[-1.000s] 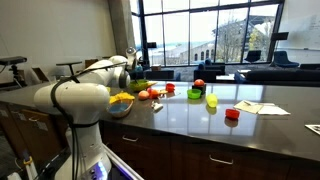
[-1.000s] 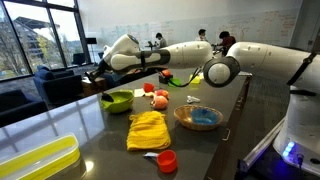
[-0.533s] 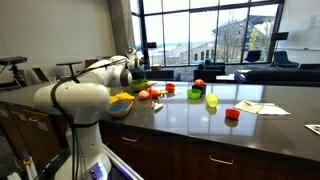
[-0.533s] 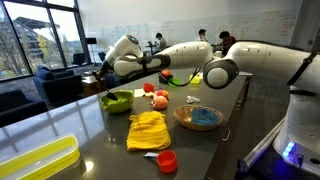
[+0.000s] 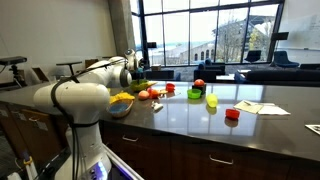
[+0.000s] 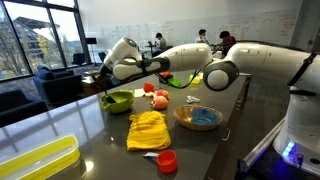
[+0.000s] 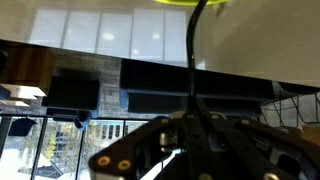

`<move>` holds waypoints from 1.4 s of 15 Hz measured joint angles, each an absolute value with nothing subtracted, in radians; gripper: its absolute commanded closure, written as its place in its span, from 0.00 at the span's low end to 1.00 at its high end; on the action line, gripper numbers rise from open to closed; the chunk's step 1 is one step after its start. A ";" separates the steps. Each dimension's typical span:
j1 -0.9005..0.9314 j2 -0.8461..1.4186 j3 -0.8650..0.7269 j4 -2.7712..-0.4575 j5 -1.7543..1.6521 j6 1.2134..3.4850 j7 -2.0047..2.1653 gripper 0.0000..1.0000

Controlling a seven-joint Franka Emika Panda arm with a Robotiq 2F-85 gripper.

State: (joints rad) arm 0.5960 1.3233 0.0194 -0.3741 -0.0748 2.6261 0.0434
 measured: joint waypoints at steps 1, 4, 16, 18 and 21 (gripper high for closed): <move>0.598 1.327 0.019 -0.374 -0.075 2.615 0.059 0.99; 0.603 1.340 0.015 -0.375 -0.075 2.582 0.114 0.99; 0.650 1.345 -0.189 -0.367 -0.183 2.484 0.487 0.99; 0.662 1.342 -0.226 -0.365 -0.208 2.451 0.555 0.99; 0.679 1.336 -0.272 -0.364 -0.246 2.396 0.649 0.99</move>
